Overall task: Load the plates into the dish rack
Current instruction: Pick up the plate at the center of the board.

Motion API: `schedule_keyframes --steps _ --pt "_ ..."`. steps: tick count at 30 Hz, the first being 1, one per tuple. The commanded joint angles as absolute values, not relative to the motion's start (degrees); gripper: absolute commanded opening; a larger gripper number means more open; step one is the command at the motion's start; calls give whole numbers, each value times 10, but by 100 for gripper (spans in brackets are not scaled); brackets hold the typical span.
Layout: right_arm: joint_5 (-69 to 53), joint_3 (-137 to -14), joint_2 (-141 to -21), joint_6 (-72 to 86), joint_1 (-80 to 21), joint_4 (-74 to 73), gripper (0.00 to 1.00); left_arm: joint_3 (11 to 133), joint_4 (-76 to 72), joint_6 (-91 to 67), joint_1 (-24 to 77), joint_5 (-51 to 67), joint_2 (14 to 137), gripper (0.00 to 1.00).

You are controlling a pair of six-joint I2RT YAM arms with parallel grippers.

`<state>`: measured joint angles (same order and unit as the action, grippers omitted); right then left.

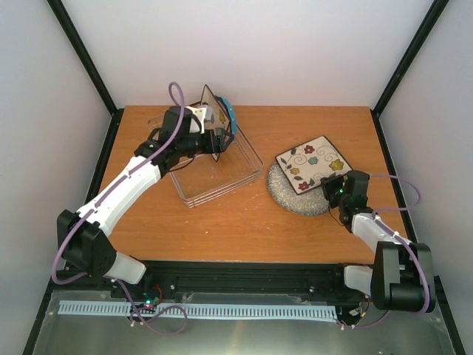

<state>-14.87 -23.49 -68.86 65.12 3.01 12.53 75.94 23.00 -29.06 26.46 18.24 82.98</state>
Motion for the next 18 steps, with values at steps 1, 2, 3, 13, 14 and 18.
schedule_keyframes --steps 1,2,3,13,14,18 --pt "-161 -271 -684 617 42 194 3 784 253 -295 244 159 802 78" --pt "-164 -274 -683 618 45 194 3 783 253 -296 240 158 799 78" --pt "-167 -275 -684 618 47 196 3 782 254 -296 237 156 796 78" --pt "-202 -284 -663 625 74 210 3 781 264 -298 234 134 785 79" --pt "-206 -285 -662 626 76 214 3 780 264 -298 234 133 785 79" --pt "-221 -294 -662 628 79 228 3 774 266 -299 234 134 781 79"
